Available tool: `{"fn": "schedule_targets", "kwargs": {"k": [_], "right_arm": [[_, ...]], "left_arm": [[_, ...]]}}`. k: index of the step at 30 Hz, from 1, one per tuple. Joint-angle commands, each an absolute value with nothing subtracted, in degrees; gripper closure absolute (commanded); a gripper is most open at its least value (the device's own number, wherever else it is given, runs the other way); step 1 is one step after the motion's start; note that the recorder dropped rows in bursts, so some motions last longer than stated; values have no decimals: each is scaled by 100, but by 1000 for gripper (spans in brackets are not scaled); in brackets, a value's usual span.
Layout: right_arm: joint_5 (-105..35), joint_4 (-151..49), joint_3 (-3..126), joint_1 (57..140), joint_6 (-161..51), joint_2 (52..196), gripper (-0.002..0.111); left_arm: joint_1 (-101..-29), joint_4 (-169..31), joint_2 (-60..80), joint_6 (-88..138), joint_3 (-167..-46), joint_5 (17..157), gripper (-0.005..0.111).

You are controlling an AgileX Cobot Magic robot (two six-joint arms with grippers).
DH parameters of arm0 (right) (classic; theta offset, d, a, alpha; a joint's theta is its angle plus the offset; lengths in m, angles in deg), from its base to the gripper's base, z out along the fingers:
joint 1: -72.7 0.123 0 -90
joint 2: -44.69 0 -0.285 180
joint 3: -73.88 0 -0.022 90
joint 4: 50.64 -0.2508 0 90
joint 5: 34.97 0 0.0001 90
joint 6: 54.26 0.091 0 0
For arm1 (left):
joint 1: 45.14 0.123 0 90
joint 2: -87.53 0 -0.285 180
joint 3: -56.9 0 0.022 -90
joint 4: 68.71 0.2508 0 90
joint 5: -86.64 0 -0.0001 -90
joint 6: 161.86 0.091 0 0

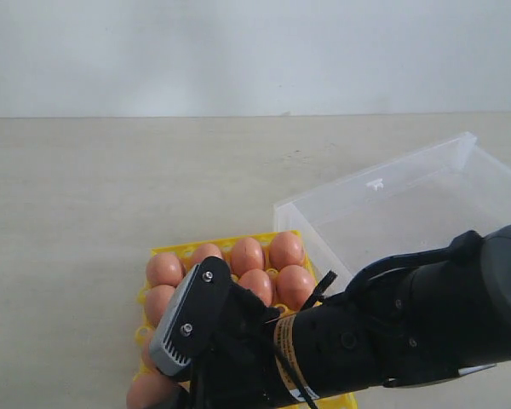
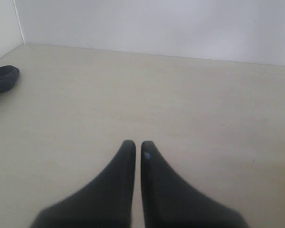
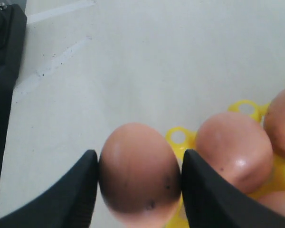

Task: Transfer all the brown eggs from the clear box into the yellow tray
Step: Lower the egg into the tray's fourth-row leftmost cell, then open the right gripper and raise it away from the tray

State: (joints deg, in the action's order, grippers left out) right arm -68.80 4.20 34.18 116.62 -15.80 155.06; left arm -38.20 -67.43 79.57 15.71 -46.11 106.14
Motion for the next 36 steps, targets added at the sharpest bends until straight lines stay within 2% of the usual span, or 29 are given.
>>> {"fn": "schedule_targets", "kwargs": {"k": [1,5,17,22,36], "right_arm": [[-6857,381,3401,11669,-1632,15496,75],[-6772,367,3401,11669,-1632,15496,69],[-6732,367,3401,11669,-1632,15496,68],[-6732,367,3401,11669,-1733,15496,47],[-6774,367,3401,11669,-1257,15341,48]], "left_arm": [[-3838,-6744,7974,1595,-4588,10589,103],[-3838,-6744,7974,1595,-4588,10589,103],[-3838,-6744,7974,1595,-4588,10589,103],[-3838,-6744,7974,1595,-4588,10589,103],[-3838,-6744,7974,1595,-4588,10589,103]]}}
